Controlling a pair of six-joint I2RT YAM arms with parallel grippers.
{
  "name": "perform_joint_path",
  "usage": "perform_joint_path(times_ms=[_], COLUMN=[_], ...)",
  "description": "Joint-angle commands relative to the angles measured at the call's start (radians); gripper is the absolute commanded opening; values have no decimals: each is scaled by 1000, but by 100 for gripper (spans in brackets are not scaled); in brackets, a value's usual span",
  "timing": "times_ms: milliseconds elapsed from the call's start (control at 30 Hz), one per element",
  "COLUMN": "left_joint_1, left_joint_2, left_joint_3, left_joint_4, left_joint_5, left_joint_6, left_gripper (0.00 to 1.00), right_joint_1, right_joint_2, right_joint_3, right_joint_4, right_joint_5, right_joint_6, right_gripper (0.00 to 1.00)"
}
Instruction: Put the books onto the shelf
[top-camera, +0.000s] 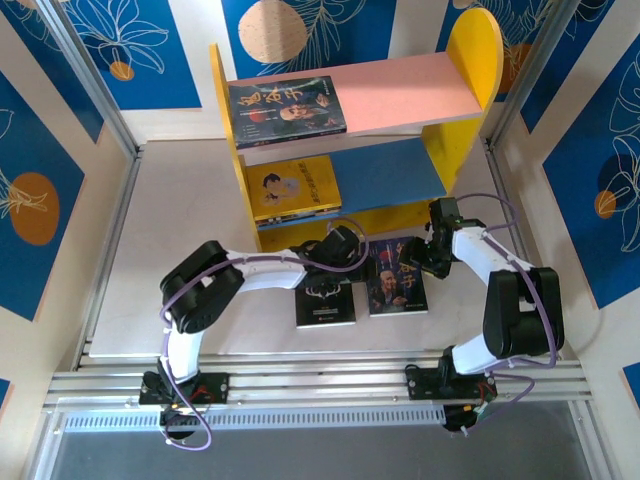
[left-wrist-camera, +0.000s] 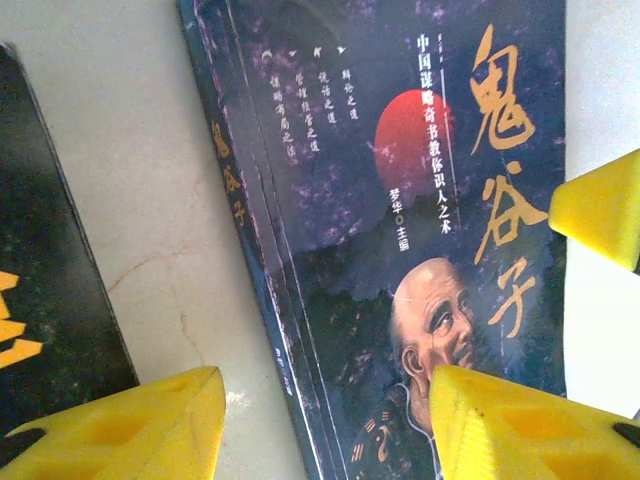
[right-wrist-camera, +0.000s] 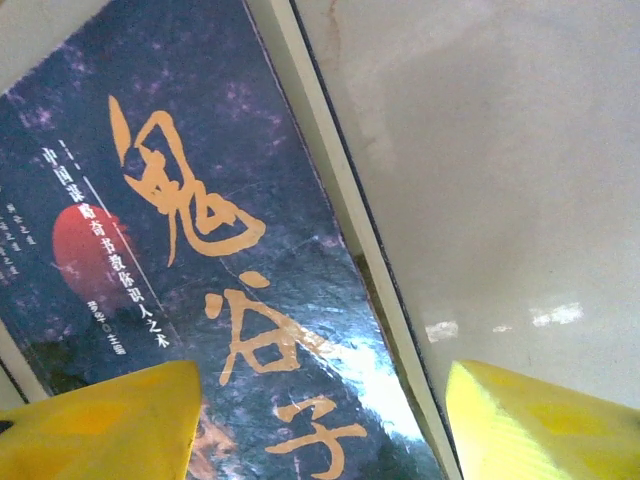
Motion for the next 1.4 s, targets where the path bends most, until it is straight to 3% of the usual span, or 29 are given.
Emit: perform_joint_path(times_ms=[0, 333, 667, 833, 1367], left_joint_1=[-19, -32, -58, -57, -60], left_joint_2=[25, 93, 111, 108, 230], left_joint_3=[57, 173, 247, 250, 358], left_joint_4=[-42, -180, -387, -429, -379], left_joint_5=[9, -11, -126, -154, -50], left_joint_6=[-21, -6, 1, -9, -22], left_gripper=[57, 56, 57, 58, 57], right_joint_1=[-4, 32, 25, 21, 77], right_joint_2=[37, 141, 172, 175, 128], right_joint_3=[22, 78, 91, 91, 75], right_joint_4=[-4, -20, -24, -23, -37], right_joint_5=[2, -6, -47, -57, -100], right_joint_6=[-25, -52, -66, -70, -65], right_gripper=[65, 59, 44, 41, 38])
